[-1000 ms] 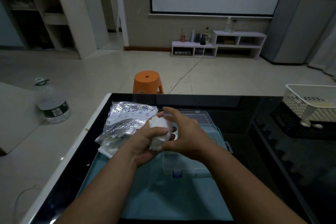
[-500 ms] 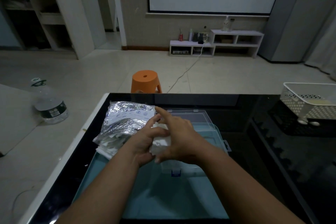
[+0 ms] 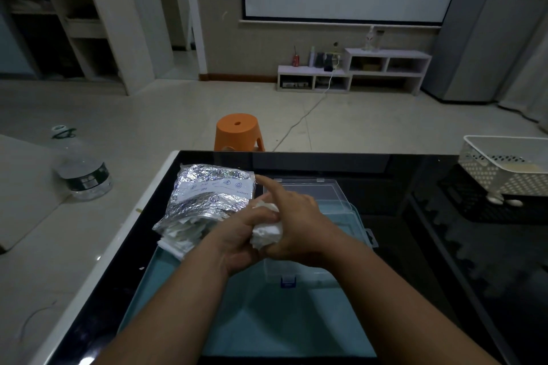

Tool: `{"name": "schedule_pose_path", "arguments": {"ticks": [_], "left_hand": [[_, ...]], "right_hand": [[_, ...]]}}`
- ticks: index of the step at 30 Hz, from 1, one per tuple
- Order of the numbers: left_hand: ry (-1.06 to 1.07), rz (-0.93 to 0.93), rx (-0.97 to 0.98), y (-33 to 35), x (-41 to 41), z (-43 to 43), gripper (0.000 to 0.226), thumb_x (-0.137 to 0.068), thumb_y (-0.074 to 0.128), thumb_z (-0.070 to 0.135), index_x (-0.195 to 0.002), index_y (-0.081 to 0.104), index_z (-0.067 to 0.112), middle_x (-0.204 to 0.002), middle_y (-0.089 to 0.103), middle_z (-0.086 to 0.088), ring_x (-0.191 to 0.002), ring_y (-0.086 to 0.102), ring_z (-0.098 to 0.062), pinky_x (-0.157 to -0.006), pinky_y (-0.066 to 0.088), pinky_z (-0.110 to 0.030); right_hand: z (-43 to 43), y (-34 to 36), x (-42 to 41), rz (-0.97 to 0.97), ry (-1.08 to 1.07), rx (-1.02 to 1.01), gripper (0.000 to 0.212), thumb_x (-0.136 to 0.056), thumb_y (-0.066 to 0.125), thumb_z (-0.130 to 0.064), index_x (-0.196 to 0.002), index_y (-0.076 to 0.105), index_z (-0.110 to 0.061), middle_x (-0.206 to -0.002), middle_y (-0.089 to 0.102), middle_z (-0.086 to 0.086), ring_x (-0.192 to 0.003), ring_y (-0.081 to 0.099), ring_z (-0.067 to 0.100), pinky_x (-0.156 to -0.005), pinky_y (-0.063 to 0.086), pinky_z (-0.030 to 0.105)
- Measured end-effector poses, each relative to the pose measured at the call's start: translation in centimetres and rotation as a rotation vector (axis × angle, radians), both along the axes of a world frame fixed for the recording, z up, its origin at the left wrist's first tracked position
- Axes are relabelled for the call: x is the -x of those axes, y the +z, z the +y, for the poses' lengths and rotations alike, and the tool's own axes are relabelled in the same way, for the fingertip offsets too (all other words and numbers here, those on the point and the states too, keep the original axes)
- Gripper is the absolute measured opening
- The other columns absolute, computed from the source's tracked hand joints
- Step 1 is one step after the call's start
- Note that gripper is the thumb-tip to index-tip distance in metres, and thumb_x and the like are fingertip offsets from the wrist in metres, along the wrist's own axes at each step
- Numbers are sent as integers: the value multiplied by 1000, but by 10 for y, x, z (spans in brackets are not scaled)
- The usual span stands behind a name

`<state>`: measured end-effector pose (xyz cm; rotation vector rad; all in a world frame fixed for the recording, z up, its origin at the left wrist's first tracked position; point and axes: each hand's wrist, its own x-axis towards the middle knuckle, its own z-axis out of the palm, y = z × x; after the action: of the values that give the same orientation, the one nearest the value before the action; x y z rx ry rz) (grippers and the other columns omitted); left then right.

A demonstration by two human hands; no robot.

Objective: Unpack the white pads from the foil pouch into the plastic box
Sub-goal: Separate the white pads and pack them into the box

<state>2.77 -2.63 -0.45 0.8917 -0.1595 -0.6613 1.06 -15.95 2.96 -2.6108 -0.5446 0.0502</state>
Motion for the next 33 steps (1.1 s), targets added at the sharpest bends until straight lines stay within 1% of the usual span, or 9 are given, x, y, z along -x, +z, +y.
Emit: {"name": "schedule_pose_path", "arguments": {"ticks": [5,9,12,14,16,18,22,28,33], "left_hand": [[41,-18,21,0,0,-3,42,-67,49,-6,-103,61,13,-81,66,-13,-67,68,-22,-55,54,-28],[175,26,-8,-6,-9,0,61,-64,53,-8,-121,53,15,-101,60,-20,-81,65,-30,-66,55,-37],[314,116,-22,-5,-11,3,65,-75,47,-13,-130,46,21,-103,62,-23,-74,68,-32,-58,57,-38],[385,140,-16,-3,-12,4,62,-83,42,-15,-131,44,24,-103,63,-23,-69,69,-31,-54,57,-37],[436,137,-6,-3,-11,5,61,-84,45,-14,-134,43,22,-105,65,-24,-75,70,-32,-67,58,-42],[448,146,22,-1,-10,5,67,-79,51,-13,-136,43,20,-112,64,-25,-83,69,-34,-78,55,-44],[428,139,18,2,-7,3,70,-72,60,-2,-134,46,24,-123,60,-24,-81,70,-30,-66,58,-36],[412,119,-22,1,-4,1,59,-71,68,15,-127,53,25,-108,65,-17,-82,70,-26,-68,59,-39],[424,113,-45,-1,-6,-1,67,-70,69,6,-131,51,26,-111,64,-18,-81,68,-26,-61,57,-34]], "right_hand": [[1,-4,-2,-15,-27,-19,116,-67,83,-35,-151,4,-43,-141,46,-5,-132,39,21,-113,19,37],[-5,4,0,42,0,-54,124,-65,86,-36,-153,-1,-39,-150,36,-9,-139,27,16,-115,14,39],[-10,5,1,81,-63,-266,95,-74,74,-36,-151,19,-36,-148,38,-8,-135,32,17,-116,26,48],[-12,1,-2,17,-172,-365,64,-78,66,-31,-138,44,-29,-131,52,-5,-123,46,15,-106,41,48],[-12,1,-5,-16,-304,-393,25,-85,63,-25,-110,63,-24,-103,63,-7,-99,59,13,-92,51,44],[-9,1,-5,50,-363,-399,7,-88,63,-29,-92,68,-26,-88,67,-8,-85,63,11,-86,54,43],[-5,-2,-3,166,-377,-436,11,-85,69,-31,-85,72,-21,-84,73,2,-80,68,17,-83,56,42],[-6,-1,-1,206,-360,-535,18,-88,67,-29,-85,74,-13,-75,68,-7,-64,60,-1,-72,54,32],[-4,1,-1,157,-345,-463,12,-87,64,-24,-79,71,-19,-76,67,-7,-75,64,14,-75,55,39]]}}
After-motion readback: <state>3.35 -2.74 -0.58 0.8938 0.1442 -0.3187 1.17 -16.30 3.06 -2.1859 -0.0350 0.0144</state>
